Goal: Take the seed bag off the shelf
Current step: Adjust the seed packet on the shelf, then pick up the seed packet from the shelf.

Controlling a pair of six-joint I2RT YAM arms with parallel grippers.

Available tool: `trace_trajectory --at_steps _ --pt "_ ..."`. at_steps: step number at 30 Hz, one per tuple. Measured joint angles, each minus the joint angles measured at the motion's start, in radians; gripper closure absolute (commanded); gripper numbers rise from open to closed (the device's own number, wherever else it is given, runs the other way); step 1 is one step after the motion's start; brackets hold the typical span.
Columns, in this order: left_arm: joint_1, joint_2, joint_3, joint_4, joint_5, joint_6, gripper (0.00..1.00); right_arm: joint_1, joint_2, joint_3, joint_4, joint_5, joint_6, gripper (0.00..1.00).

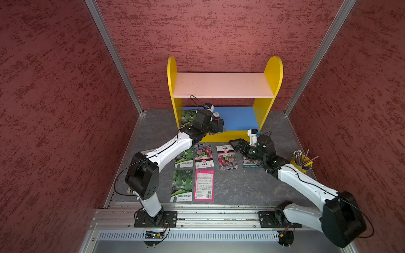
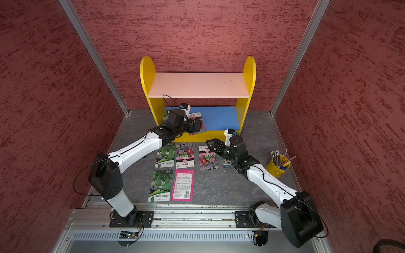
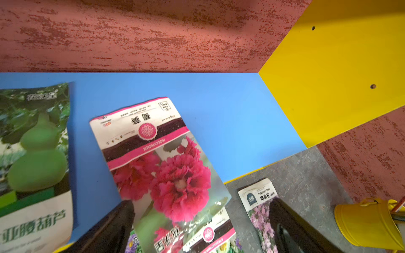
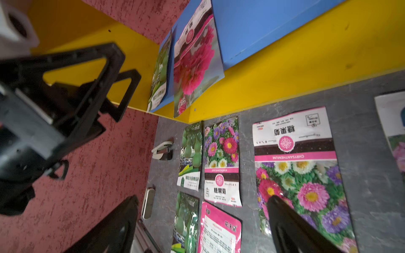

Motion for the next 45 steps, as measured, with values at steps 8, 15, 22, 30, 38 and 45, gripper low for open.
trace_trajectory --at_steps 8,15,22,30,38,45 --pt "0.000 -0.177 -0.196 -0.005 0.051 -0.029 0.00 -0.031 0.217 0.046 0.208 -0.009 0.102 0.20" --pt "0.024 -0.414 -0.362 -0.008 0.113 -0.093 0.00 -0.034 0.388 0.142 0.357 -0.027 0.167 0.33" --pt "0.133 -0.578 -0.496 -0.003 0.220 -0.182 0.00 -0.035 0.508 0.237 0.451 -0.045 0.214 0.42" --pt "0.165 -0.613 -0.543 0.014 0.309 -0.250 0.00 -0.035 0.563 0.274 0.475 -0.057 0.240 0.45" --pt "0.183 -0.597 -0.556 0.061 0.358 -0.278 0.00 -0.034 0.596 0.292 0.481 -0.084 0.261 0.62" --pt "0.189 -0.583 -0.556 0.074 0.384 -0.293 0.00 -0.032 0.626 0.301 0.481 -0.098 0.276 0.91"
